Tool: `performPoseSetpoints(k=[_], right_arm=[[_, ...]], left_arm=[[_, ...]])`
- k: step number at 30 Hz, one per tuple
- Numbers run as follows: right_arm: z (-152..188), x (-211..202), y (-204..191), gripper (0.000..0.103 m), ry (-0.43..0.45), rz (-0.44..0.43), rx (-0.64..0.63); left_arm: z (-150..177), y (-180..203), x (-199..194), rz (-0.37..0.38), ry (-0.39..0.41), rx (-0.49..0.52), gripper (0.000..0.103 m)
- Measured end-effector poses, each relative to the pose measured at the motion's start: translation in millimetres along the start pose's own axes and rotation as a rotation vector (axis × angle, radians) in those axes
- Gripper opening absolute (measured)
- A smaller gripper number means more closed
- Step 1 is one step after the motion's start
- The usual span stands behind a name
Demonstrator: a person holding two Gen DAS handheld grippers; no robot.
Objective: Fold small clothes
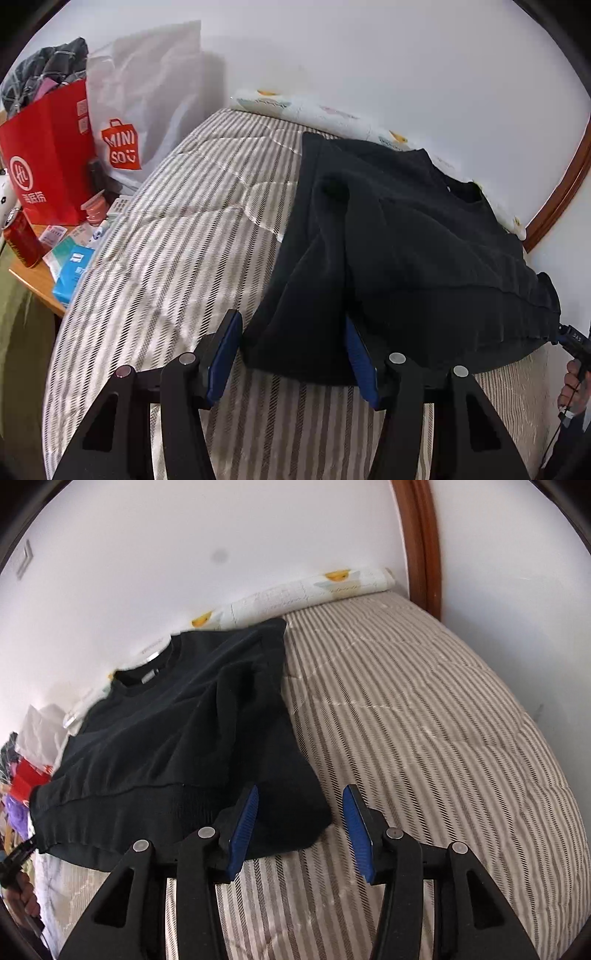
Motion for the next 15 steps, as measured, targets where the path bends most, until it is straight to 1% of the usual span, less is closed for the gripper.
performPoseSetpoints(k=[4, 6, 7, 8, 9, 10, 11, 12, 13, 15], right_arm=[[-3.5, 7.0, -7.3, 0.047, -0.003, -0.008, 0.005], [-6.2, 11.8, -9.5, 0.047, -0.013, -0.013, 0.010], [-7.6, 14.2, -9.9, 0.047, -0.022, -0.019, 0.019], [-8.5, 16.3, -10.2, 0.047, -0.029, -0.028, 0.029], [-8.4, 17.3, -9.6, 0.047, -0.033, -0.036, 0.034], [-8.2, 17.4, -8.8, 0.044, -0.033, -0.049, 0.033], [-8.0, 16.7, -7.9, 0.039, -0.031, -0.075, 0.032], [-7.3, 14.9, -7.9, 0.027, -0.028, -0.095, 0.034], [-6.7, 10.8, -7.1, 0.019, -0.014, -0.092, 0.037], [-5.4, 3.4, -5.2, 0.015, -0.003, -0.110, 0.041]], left_arm=[[-0.1, 1.9, 6.4, -0.008, 0.006, 0.008, 0.053], [-0.1, 3.3, 6.9, -0.016, 0.009, 0.010, 0.051], [0.3, 4.6, 6.8, -0.017, 0.009, 0.016, 0.046], [0.3, 5.3, 6.8, -0.014, 0.009, 0.019, 0.036], [0.4, 5.5, 6.8, -0.013, 0.013, 0.015, 0.032], [1.5, 5.5, 6.1, 0.000, 0.018, -0.002, 0.020], [2.7, 6.8, 5.0, 0.012, 0.021, -0.007, 0.015], [3.4, 9.2, 3.1, 0.001, 0.029, -0.002, 0.015], [4.2, 13.7, 0.3, -0.017, 0.035, 0.017, 0.014], [5.9, 18.4, -6.0, -0.032, 0.046, 0.036, 0.013]])
Point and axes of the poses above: each gripper's, at about its wrist camera, not at the fingertips, and x roughly the way its jaws point, y to its right, z to its underside, the point moved 1 cm from there along x, roughly the way its jaws point, and after that the axes turned 11 degrees about z, right-handed, at the moved point
